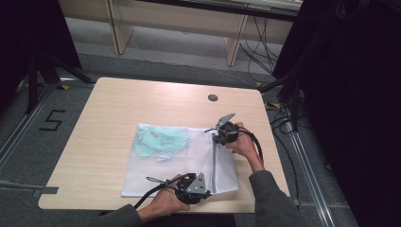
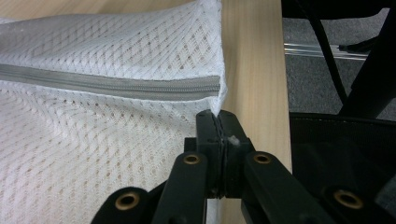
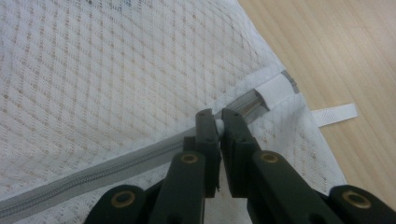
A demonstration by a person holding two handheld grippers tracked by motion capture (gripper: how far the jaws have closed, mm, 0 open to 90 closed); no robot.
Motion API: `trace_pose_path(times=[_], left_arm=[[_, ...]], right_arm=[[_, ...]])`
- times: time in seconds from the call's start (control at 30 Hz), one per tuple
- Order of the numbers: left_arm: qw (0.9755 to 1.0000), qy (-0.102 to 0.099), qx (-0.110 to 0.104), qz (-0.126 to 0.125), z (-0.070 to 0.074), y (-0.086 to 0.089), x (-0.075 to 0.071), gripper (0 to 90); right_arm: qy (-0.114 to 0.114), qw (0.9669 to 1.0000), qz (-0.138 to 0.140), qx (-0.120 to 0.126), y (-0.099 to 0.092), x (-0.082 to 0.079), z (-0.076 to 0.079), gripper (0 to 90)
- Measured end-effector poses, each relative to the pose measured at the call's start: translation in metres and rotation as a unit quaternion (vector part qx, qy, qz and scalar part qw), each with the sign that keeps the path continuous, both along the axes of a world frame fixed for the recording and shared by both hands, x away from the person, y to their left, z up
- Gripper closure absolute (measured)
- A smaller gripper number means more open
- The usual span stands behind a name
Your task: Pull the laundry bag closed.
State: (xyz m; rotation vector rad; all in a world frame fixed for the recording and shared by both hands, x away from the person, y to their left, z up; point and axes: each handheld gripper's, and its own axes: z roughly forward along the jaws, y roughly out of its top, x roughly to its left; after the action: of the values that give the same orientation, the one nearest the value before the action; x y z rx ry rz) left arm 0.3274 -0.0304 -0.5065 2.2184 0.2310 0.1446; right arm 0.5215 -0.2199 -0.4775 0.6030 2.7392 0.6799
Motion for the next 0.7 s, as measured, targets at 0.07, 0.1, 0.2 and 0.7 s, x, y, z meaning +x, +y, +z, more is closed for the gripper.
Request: trace_pose_path(times=[0.07,0.1,0.2,0.7], left_arm=[[1.0000,0.001,0.000,0.002,0.000,0.000,0.000,88.7],[1.0000,0.001,0.000,-0.001,0.000,0.001,0.001,88.7],[1.0000,-0.001,0.000,0.000,0.000,0.000,-0.001,88.7],[1.0000,0.000,0.002,-0.003,-0.002,-0.001,-0.002,88.8]], right_arm=[[-0.002,1.0000,-0.005,0.001,0.000,0.000,0.001,86.7],[0.000,1.0000,-0.006,0.002,-0.001,0.000,0.001,86.7],[-0.006,1.0000,-0.007,0.001,-0.001,0.004,0.001,86.7],[-0.009,0.9998,-0.014,0.010,-0.003,0.014,-0.002,86.7]])
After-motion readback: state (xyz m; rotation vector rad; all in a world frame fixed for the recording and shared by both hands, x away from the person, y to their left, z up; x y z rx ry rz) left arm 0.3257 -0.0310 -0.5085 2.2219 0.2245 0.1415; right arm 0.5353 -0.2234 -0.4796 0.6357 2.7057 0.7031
